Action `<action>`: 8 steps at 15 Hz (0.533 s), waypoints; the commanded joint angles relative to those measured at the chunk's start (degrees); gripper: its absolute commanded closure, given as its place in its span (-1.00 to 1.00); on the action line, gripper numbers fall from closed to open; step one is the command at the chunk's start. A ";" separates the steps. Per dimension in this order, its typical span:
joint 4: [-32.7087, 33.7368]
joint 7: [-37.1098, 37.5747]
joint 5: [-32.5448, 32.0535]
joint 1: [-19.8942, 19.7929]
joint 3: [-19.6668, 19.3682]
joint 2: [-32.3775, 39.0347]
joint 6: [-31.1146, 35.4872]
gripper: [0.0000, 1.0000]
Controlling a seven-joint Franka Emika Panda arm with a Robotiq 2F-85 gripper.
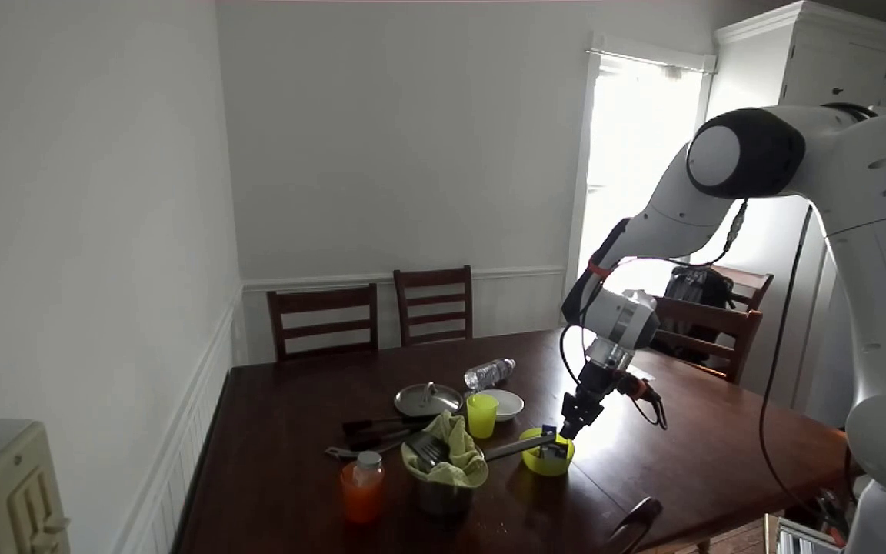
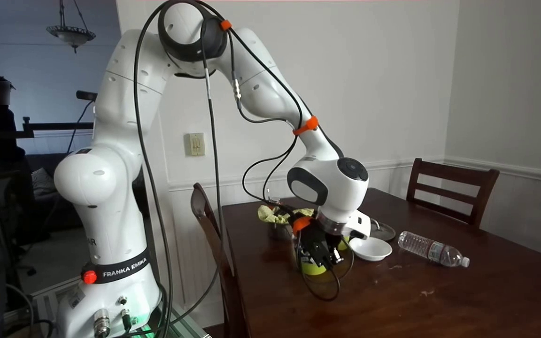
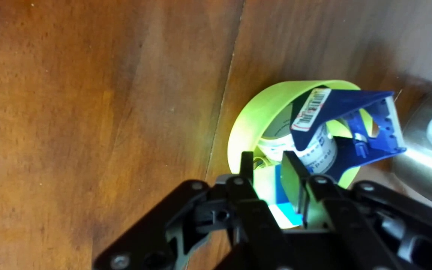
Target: Pour the content in the yellow bowl into the white plate
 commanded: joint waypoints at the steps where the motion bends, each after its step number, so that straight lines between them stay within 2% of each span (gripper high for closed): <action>1: 1.14 0.89 1.09 0.06 -1.27 1.44 -0.41 0.45; 8: 0.82 0.78 2.37 -0.48 -1.28 1.67 -0.43 0.40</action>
